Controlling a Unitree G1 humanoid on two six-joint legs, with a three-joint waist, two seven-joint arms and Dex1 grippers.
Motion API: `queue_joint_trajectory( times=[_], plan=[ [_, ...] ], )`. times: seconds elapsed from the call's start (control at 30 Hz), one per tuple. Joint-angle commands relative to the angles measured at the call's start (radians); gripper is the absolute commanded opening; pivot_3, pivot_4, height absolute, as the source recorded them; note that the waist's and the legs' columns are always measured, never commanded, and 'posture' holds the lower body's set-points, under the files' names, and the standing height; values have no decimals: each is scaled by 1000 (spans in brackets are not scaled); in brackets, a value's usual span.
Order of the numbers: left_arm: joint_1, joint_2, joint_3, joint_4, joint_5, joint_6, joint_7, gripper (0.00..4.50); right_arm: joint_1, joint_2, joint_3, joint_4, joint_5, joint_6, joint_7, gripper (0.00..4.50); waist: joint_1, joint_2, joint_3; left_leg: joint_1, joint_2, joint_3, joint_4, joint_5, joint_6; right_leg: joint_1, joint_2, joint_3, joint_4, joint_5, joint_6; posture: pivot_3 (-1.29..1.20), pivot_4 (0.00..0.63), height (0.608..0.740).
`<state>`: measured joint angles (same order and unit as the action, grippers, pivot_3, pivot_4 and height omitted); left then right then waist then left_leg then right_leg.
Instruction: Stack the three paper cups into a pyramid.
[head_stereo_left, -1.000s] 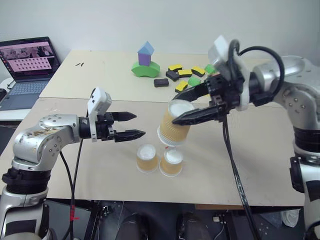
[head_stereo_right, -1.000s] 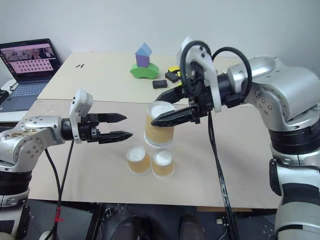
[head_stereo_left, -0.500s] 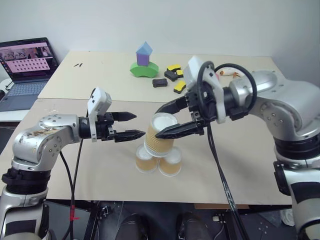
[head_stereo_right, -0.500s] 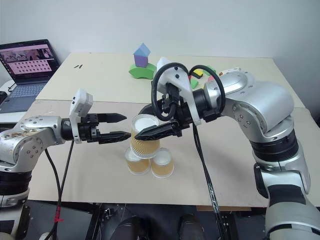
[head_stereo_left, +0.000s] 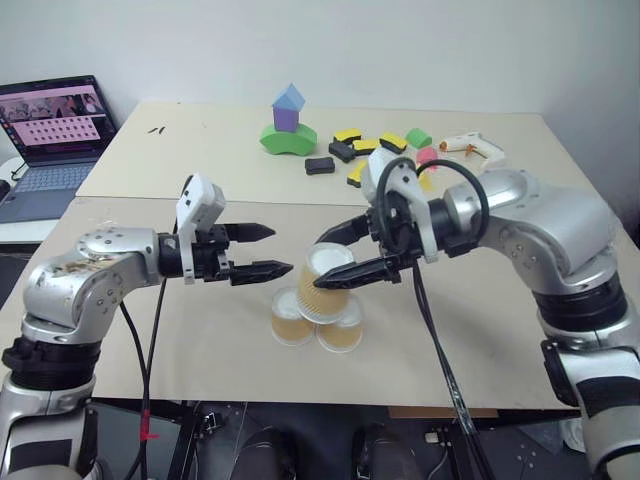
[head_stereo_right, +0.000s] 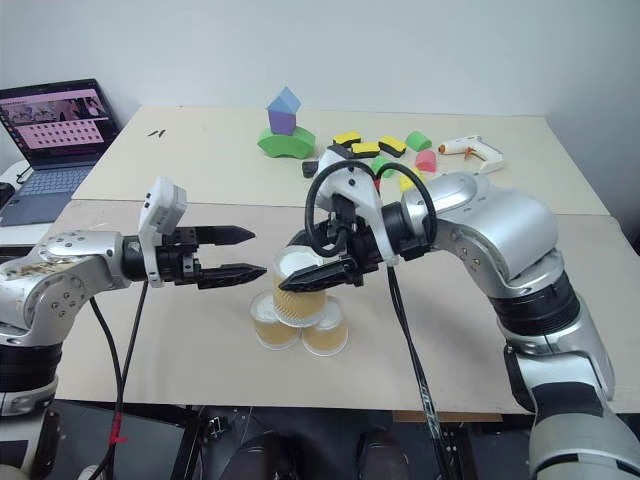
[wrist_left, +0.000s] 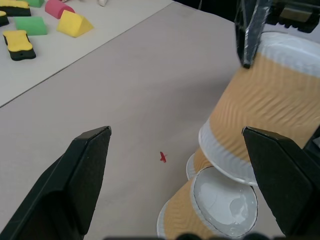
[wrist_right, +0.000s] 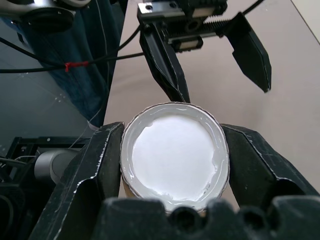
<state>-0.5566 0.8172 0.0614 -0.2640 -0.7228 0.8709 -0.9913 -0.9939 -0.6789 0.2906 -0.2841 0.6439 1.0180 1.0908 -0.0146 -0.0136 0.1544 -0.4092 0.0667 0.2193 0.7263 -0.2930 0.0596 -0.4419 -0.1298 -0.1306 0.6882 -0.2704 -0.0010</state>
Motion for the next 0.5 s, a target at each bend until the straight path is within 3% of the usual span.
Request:
queue_joint_trajectory(
  times=[0.03,0.3,0.37,0.5],
  plan=[
    [-19,17,37,-40,-27,9,2,4500,-3,5,-16,-1,-16,-41,12,2722,0,0,0,0,0,0,0,0,0,0,0,0,0,0,0,0,150,703],
    [-25,27,30,-64,-39,19,5,4500,4,16,-10,11,-38,-59,17,2722,0,0,0,0,0,0,1,0,0,0,0,0,1,0,0,0,150,703],
    [-20,40,31,-75,-54,21,-21,4500,5,15,-9,10,-43,-60,19,3714,0,0,0,0,0,0,1,0,0,0,0,0,1,0,0,0,150,703],
    [-8,94,43,-93,-97,22,-119,4500,9,13,-13,0,-40,-56,26,4463,0,0,0,0,0,0,1,0,0,0,0,0,1,0,0,0,150,703]
  ],
)
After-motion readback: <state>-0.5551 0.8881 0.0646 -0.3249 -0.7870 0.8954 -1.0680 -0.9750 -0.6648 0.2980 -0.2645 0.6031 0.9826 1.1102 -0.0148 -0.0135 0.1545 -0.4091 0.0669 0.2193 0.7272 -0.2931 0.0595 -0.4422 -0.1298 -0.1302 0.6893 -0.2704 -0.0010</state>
